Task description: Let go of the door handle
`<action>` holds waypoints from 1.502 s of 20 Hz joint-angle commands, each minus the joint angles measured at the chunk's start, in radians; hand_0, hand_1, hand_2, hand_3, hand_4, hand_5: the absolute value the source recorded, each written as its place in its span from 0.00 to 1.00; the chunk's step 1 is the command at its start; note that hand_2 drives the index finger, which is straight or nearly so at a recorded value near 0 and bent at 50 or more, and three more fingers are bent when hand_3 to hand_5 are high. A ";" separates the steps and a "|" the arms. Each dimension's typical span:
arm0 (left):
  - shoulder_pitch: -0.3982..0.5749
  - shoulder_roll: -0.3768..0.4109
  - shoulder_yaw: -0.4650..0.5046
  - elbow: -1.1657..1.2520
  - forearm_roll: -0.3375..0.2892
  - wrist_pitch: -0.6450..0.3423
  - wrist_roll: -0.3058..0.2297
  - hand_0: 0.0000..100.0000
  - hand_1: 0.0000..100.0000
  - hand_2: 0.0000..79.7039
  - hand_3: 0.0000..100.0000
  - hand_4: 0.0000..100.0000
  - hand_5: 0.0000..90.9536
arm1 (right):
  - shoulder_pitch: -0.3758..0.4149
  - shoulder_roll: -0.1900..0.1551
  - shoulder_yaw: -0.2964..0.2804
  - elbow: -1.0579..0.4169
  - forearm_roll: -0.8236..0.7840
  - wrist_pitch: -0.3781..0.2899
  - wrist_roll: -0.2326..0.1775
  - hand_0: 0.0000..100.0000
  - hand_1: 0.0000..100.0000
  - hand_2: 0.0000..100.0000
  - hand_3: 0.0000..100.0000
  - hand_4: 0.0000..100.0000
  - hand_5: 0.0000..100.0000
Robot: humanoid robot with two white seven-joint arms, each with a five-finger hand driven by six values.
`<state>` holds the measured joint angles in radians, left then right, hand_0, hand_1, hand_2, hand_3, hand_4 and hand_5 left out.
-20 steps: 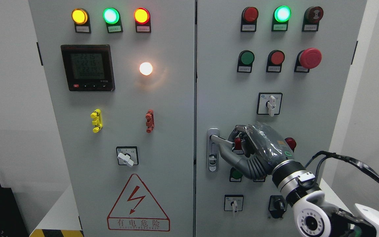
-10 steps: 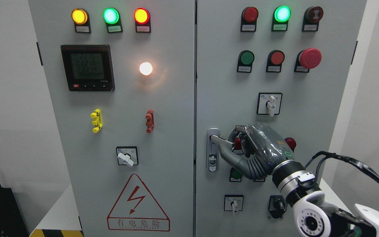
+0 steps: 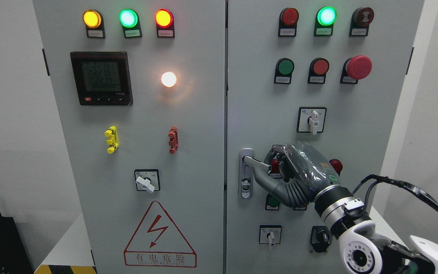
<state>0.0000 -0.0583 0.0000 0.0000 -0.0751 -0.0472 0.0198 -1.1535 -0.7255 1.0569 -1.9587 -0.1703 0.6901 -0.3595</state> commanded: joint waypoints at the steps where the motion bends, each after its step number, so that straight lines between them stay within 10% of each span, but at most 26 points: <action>1: -0.002 0.000 0.002 0.009 0.000 0.000 0.000 0.12 0.39 0.00 0.00 0.00 0.00 | 0.000 0.000 0.000 0.000 0.000 0.000 0.005 0.45 0.34 0.58 1.00 1.00 1.00; 30: -0.003 0.000 0.002 0.009 0.000 0.000 0.000 0.12 0.39 0.00 0.00 0.00 0.00 | -0.002 0.000 0.000 -0.003 0.000 0.000 0.004 0.47 0.37 0.67 1.00 1.00 1.00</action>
<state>0.0000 -0.0583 0.0000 0.0000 -0.0751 -0.0471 0.0198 -1.1539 -0.7255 1.0569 -1.9609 -0.1703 0.6911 -0.3553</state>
